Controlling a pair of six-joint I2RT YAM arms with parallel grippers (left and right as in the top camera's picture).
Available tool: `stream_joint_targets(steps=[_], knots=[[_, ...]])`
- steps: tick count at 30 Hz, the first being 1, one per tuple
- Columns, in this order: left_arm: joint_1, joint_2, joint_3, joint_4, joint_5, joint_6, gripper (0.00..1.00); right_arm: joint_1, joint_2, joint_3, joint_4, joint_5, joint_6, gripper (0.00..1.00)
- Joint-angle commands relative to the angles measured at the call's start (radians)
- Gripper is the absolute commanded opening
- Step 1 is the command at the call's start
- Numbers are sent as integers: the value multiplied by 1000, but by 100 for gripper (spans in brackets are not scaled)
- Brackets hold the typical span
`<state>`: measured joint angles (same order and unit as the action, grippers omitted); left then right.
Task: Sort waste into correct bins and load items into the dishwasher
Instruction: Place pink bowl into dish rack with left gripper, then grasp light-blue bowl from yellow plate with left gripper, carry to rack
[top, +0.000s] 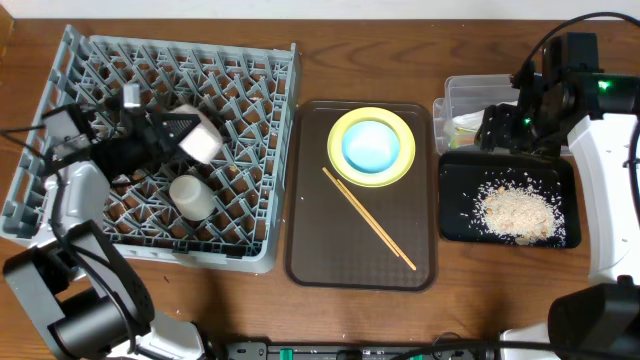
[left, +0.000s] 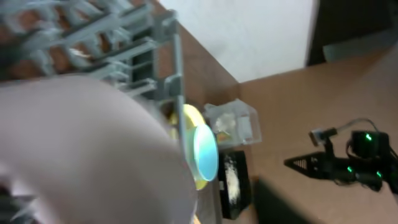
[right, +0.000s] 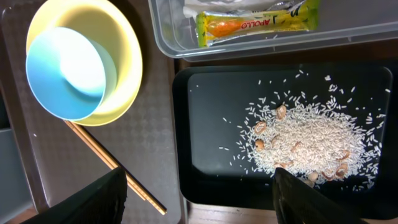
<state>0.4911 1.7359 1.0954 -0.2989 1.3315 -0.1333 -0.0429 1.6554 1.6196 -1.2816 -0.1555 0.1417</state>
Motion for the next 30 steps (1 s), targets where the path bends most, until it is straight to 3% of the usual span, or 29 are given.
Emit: stream_joint_targets(steps=[1,5,8,13,18,23,30], knots=[[37,8,15,-18,-79,2,76,-3,-8,15,-2,9,10,73],[77,7,15,-58,-204,2,86,-3,-8,15,-2,9,10,72],[102,6,15,-86,-283,2,87,-3,-8,15,-2,9,10,73],[126,-29,15,-89,-291,1,88,-3,-8,15,-2,9,10,73],[100,-149,15,-112,-372,2,88,-3,-8,15,-2,9,10,73],[-13,-310,15,-185,-598,2,89,-3,-8,15,-2,9,10,73],[-341,-423,67,-293,-906,0,89,-3,-8,15,-2,9,10,73]])
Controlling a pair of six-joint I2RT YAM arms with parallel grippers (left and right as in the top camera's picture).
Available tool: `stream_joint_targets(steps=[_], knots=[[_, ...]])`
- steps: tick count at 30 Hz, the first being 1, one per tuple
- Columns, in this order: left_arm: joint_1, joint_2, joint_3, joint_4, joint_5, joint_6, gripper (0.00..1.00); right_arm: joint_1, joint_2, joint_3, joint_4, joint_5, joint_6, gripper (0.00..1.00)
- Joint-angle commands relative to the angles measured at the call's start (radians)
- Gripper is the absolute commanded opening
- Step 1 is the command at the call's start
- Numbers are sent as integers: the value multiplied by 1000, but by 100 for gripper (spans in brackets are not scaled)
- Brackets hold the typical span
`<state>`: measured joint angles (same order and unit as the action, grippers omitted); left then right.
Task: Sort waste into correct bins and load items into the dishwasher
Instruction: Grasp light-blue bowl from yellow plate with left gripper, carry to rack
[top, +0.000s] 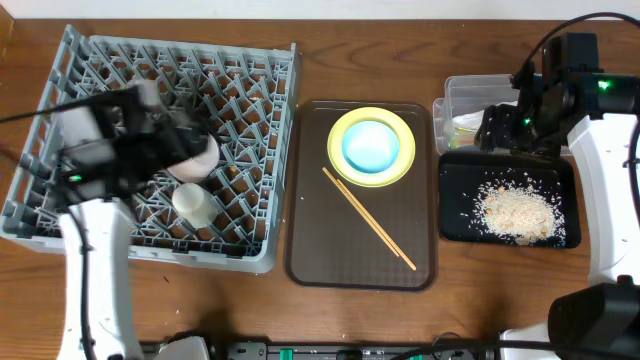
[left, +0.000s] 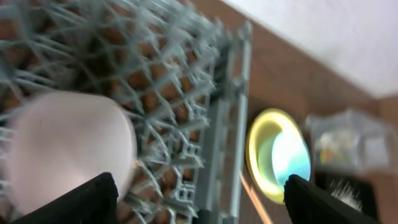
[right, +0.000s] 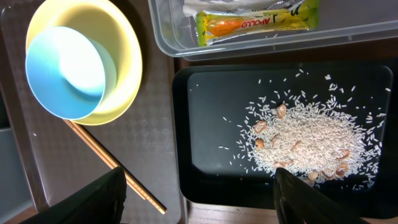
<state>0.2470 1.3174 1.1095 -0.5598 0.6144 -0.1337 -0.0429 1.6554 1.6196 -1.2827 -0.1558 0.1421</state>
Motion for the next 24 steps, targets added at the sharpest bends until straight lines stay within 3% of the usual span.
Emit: stream_joint_targets(steps=[1,9,12,18,24], knots=[[-148,4,81,-59,-221,-2,89,-3,-8,15,-1,10,10,73],[-471,183,365,-198,-341,3,89,-3,-8,15,-10,14,1,75],[-569,268,401,-179,-351,42,89,-3,-8,15,-22,71,10,75],[-739,433,402,-93,-373,159,89,-29,-8,15,-39,235,168,77],[-856,588,402,-2,-373,232,89,-93,-8,15,-38,229,194,85]])
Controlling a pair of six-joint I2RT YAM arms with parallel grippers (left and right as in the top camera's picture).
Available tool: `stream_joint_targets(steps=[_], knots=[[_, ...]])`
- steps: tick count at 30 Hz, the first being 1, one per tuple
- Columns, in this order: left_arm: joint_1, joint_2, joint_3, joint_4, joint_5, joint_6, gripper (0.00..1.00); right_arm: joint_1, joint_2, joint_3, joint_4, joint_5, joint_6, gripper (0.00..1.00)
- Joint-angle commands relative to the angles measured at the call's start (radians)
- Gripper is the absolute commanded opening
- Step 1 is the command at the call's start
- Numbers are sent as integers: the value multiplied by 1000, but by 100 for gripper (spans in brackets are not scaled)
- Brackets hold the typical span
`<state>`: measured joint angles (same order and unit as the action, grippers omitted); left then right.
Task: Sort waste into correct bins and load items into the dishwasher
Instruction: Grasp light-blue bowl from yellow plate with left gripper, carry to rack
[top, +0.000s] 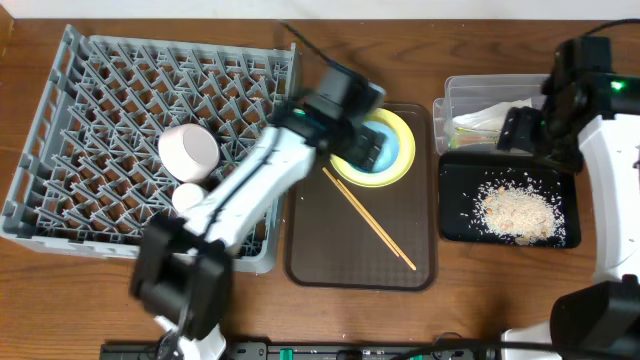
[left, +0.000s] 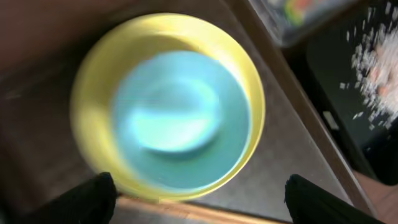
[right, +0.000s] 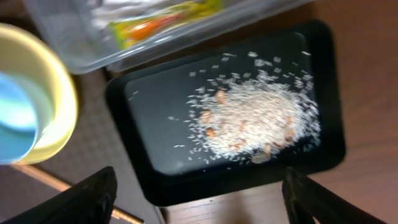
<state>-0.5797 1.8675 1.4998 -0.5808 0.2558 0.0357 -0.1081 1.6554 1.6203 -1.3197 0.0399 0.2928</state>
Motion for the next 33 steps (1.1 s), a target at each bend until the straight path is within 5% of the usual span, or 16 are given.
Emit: stream_joint_targets(steps=[1,5,14,19,25,33], knots=[[-43,63,11,40,-14,62,89,-36,-8,14,-2,34,43,86],[-81,141,11,96,-14,62,88,-43,-8,14,-5,34,43,90],[-95,238,10,101,-101,61,62,-42,-8,14,-6,34,43,92],[-95,237,10,96,-145,61,34,-42,-8,14,-8,31,43,92],[-95,229,12,97,-145,61,12,-42,-8,14,-12,31,43,91],[-90,92,12,61,-145,61,8,-42,-8,14,-16,31,43,91]])
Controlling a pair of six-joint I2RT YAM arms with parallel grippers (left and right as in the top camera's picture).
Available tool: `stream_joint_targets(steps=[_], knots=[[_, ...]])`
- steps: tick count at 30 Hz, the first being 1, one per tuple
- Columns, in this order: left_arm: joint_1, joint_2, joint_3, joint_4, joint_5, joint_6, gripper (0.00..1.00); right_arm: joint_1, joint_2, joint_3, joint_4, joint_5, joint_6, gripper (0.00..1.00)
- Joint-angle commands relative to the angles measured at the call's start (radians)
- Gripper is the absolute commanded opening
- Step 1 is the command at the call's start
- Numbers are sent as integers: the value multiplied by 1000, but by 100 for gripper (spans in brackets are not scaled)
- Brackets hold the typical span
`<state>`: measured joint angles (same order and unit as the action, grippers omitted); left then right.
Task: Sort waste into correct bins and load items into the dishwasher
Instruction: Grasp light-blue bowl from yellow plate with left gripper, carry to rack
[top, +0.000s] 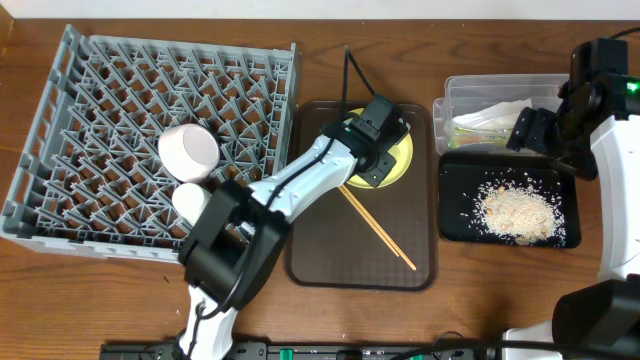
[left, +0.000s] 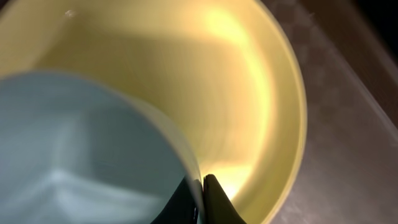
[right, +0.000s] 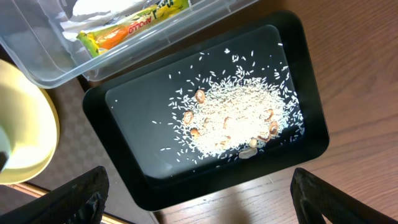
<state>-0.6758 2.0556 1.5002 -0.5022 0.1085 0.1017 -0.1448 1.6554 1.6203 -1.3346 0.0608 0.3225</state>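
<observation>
A blue bowl (left: 74, 143) sits nested inside a yellow bowl (top: 402, 165) at the far end of the brown tray (top: 320, 260). My left gripper (left: 200, 186) is down in the bowls and shut on the blue bowl's rim, one finger inside and one outside. In the overhead view the left gripper (top: 375, 148) hides the blue bowl. A pair of chopsticks (top: 380, 228) lies slanted on the tray. Two white cups (top: 190, 150) stand in the grey dish rack (top: 60, 200). My right gripper (right: 199, 186) hangs open over the black bin's near edge, holding nothing.
A black bin (top: 455, 200) with rice and scraps (right: 233, 118) stands right of the tray. Behind it is a clear bin (top: 500, 88) holding wrappers (right: 124, 25). The left arm stretches across the tray from the front.
My left gripper was open above the two bowls; now it is lower and shut on the blue bowl's rim. The right gripper has shifted a little to the right.
My left gripper first held a white cup over the rack. Then the cup lay in the rack beside the other one and the gripper was open. After that it was open over the bowls, and now it grips the blue bowl's rim.
</observation>
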Motion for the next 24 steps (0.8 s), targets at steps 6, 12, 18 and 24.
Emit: stream_joint_targets(steps=[6,12,18,24], knots=[[71,-275,12,-46,3,-9,8,-5,-8,14,-5,10,13,91],[231,-370,12,-45,159,-9,8,-5,-8,14,-5,10,10,92],[475,-356,11,-36,615,-9,8,-5,-8,14,-5,10,10,92],[672,-288,11,3,933,-91,8,-5,-8,14,-5,10,10,92]])
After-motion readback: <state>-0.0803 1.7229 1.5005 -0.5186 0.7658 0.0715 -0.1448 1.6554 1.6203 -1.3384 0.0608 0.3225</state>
